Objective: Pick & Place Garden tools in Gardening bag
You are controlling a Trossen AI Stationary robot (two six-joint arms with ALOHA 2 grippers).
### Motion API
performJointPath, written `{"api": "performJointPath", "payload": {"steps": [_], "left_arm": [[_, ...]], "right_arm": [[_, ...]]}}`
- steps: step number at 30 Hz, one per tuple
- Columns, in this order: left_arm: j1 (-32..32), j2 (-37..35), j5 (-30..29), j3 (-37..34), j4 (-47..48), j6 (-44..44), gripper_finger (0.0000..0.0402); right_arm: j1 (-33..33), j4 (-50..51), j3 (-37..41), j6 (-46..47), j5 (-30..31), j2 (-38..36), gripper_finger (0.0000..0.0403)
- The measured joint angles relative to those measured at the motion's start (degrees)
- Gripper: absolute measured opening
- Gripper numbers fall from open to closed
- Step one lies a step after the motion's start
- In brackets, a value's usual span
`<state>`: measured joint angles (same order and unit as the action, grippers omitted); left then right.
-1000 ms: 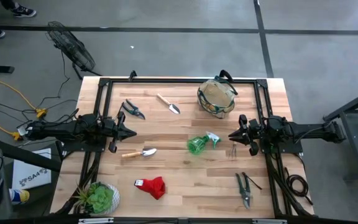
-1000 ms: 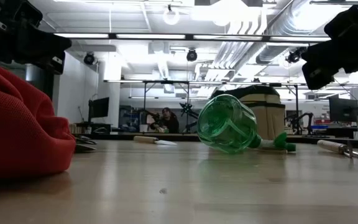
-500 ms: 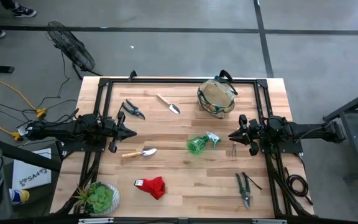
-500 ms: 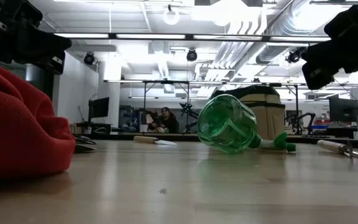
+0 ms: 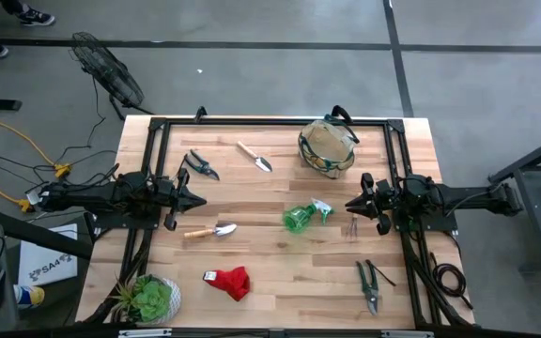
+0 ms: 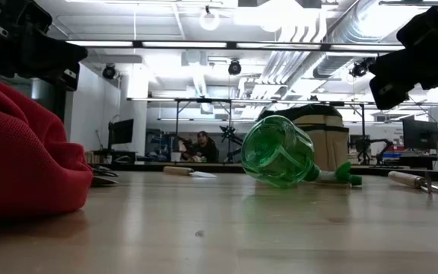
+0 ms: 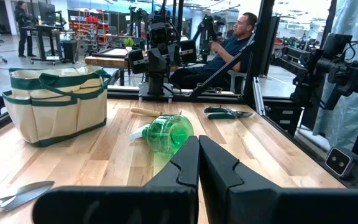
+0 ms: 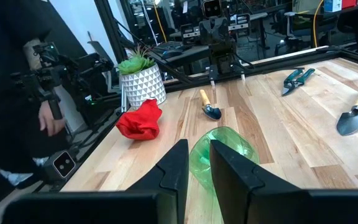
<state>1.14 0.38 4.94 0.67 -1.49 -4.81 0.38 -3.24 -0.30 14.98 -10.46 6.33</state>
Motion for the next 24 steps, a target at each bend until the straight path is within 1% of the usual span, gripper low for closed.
{"api": "performJointPath", "payload": {"steps": [18, 21, 24], "left_arm": [[-0.02, -0.02, -0.01, 0.00, -0.04, 0.00, 0.0000], [-0.02, 0.03, -0.01, 0.03, -2.32, -0.04, 0.0000], [0.00, 0.02, -0.03, 0.76, -1.44, -0.01, 0.0000]], "right_arm": [[0.00, -0.01, 0.00, -0.01, 0.00, -0.02, 0.0057], [0.00, -0.01, -0.01, 0.00, 0.00, -0.02, 0.0057], [0.00, 0.00, 0.00, -0.02, 0.00, 0.00, 0.0057]]}}
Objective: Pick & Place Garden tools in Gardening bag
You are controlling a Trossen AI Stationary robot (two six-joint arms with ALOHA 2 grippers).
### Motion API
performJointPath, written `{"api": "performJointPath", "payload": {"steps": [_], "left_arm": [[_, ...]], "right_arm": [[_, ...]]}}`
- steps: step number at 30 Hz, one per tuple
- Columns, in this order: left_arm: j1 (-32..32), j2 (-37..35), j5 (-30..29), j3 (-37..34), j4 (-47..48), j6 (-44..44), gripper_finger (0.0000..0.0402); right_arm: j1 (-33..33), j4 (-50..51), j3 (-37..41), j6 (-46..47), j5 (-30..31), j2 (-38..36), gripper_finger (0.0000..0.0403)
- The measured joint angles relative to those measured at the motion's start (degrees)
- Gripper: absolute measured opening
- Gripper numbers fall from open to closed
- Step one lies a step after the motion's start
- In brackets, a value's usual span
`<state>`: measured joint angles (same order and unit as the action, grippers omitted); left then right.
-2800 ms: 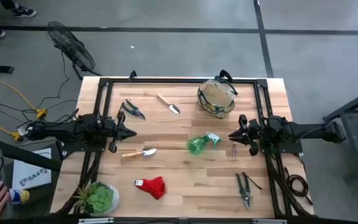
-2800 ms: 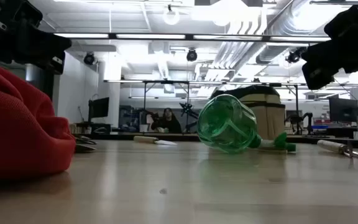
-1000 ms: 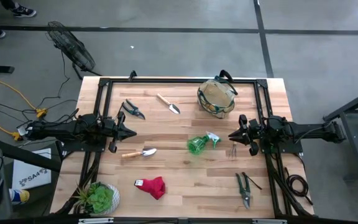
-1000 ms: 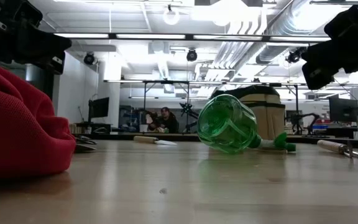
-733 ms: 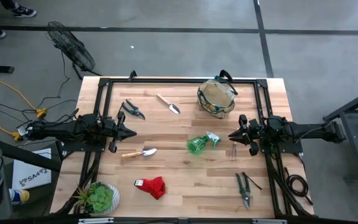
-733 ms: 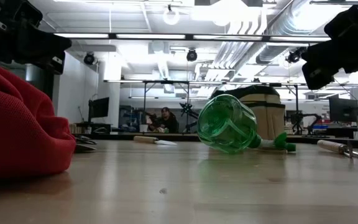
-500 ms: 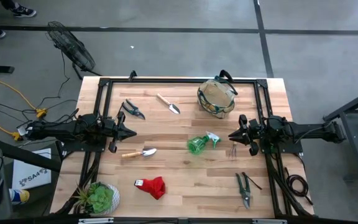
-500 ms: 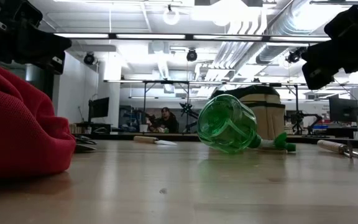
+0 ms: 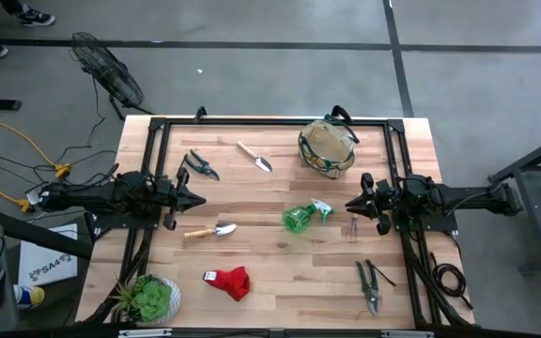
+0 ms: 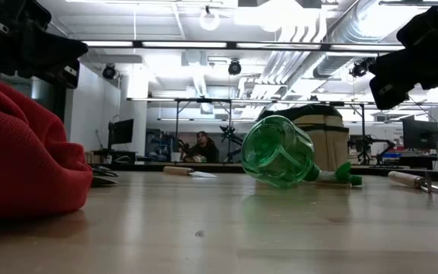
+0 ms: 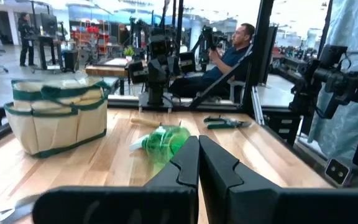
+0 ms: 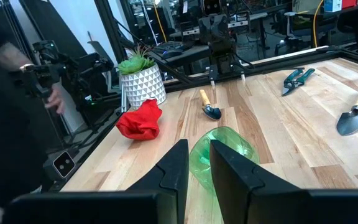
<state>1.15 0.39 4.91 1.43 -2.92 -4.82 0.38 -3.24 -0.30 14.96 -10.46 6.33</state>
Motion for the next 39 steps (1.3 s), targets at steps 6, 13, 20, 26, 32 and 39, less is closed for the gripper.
{"api": "performJointPath", "payload": {"steps": [6, 13, 20, 26, 32, 39], "left_arm": [[0.00, -0.01, 0.04, 1.06, -0.94, -4.25, 0.0000], [-0.02, 0.01, -5.82, 1.24, -5.42, -16.52, 0.0000], [-0.02, -0.01, -7.66, 1.38, -7.64, -18.39, 0.0000], [-0.02, -0.01, -7.17, 1.42, -7.37, -22.45, 0.0000], [-0.01, 1.90, -7.63, 7.56, 10.46, -22.26, 0.0000], [0.00, 11.62, -10.45, 22.09, 32.09, -18.15, 0.0000]], "right_arm": [[0.00, 0.01, 0.00, 0.02, 0.00, -0.02, 0.0057], [0.00, 0.00, -0.01, 0.02, 0.00, -0.01, 0.0057], [0.00, 0.00, -0.02, 0.02, 0.00, -0.02, 0.0057], [0.00, 0.01, 0.00, 0.02, 0.00, -0.01, 0.0057], [0.00, 0.01, 0.00, 0.02, 0.00, -0.01, 0.0057], [0.00, 0.02, 0.00, 0.02, 0.00, -0.02, 0.0057]]}}
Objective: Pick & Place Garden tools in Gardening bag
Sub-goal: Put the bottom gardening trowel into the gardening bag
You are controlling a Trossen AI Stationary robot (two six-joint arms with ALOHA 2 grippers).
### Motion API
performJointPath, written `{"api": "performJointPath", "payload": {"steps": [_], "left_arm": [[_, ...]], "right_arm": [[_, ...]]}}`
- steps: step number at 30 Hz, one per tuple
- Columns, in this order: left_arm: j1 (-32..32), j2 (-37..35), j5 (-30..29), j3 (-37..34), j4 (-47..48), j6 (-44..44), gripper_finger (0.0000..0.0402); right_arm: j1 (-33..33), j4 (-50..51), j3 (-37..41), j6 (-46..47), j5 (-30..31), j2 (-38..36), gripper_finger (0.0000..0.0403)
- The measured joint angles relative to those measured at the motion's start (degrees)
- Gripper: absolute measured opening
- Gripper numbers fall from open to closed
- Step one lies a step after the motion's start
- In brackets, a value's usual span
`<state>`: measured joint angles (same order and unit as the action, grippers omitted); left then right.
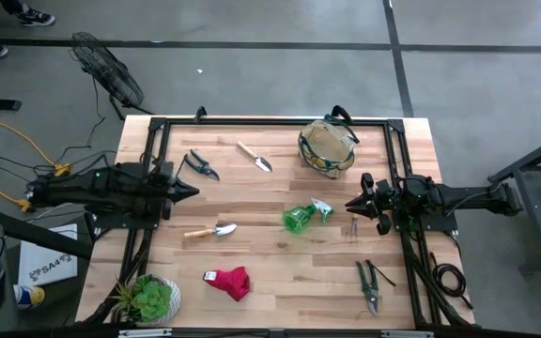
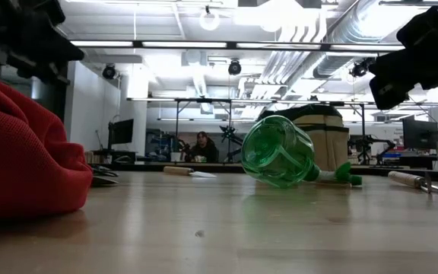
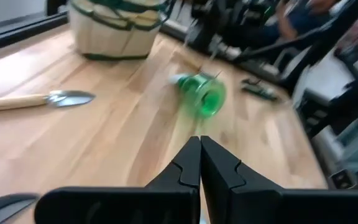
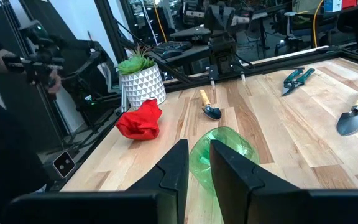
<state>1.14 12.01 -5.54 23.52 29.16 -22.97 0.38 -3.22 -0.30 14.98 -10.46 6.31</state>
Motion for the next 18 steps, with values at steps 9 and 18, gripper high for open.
{"api": "performJointPath", "payload": {"steps": [9, 18], "left_arm": [[0.00, 19.12, 0.91, 13.09, 17.49, -2.81, 0.0000], [0.00, 36.04, 14.58, 14.74, 21.89, -3.19, 0.0012]], "right_arm": [[0.00, -0.01, 0.00, 0.00, 0.00, 0.01, 0.0057], [0.00, -0.02, -0.02, 0.00, 0.00, 0.02, 0.0057]]}}
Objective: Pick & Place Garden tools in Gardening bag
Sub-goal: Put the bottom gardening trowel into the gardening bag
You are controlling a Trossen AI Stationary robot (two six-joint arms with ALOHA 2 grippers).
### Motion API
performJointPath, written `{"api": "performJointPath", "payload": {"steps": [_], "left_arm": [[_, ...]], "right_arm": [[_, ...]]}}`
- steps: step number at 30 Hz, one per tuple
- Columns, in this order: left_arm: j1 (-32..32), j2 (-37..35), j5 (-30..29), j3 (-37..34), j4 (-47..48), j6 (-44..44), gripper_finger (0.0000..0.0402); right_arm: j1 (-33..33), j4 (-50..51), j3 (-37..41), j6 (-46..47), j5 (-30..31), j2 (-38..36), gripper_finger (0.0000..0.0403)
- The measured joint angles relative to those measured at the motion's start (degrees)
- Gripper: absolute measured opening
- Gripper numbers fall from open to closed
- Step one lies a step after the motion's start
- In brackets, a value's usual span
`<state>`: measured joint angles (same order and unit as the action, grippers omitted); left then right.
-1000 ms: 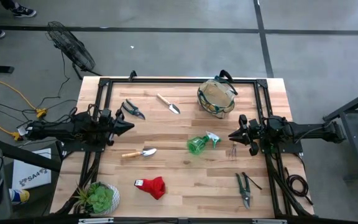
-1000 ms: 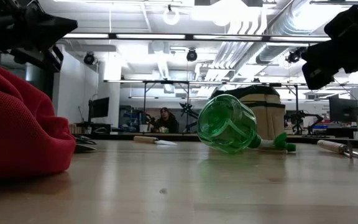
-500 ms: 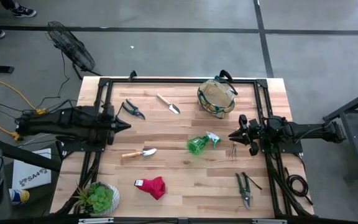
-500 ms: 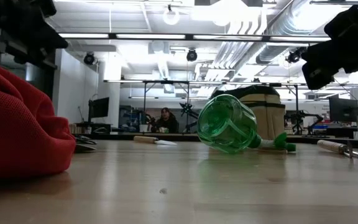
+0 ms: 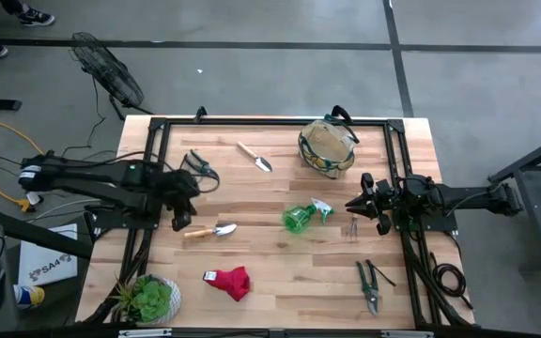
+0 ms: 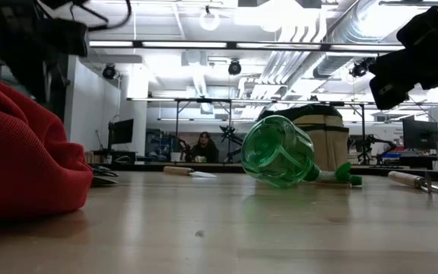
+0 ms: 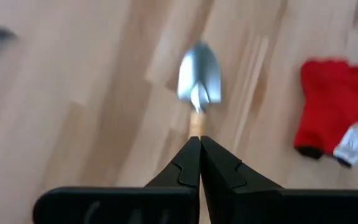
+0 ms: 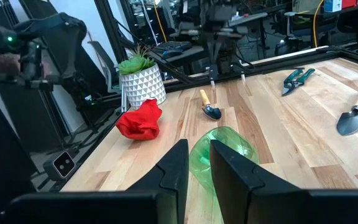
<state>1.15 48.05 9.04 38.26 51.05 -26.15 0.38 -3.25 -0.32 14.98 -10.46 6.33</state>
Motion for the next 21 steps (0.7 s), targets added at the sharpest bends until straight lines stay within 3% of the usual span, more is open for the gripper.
{"api": "performJointPath", "payload": {"steps": [12, 21], "left_arm": [[0.00, 15.32, 4.52, 0.00, -0.86, -1.31, 0.0099], [-0.02, 18.87, 8.67, 0.00, 2.34, -1.00, 0.0168]], "right_arm": [[0.00, 0.01, 0.01, 0.00, 0.00, -0.01, 0.0057], [0.00, 0.01, 0.02, 0.00, 0.00, -0.01, 0.0057]]}}
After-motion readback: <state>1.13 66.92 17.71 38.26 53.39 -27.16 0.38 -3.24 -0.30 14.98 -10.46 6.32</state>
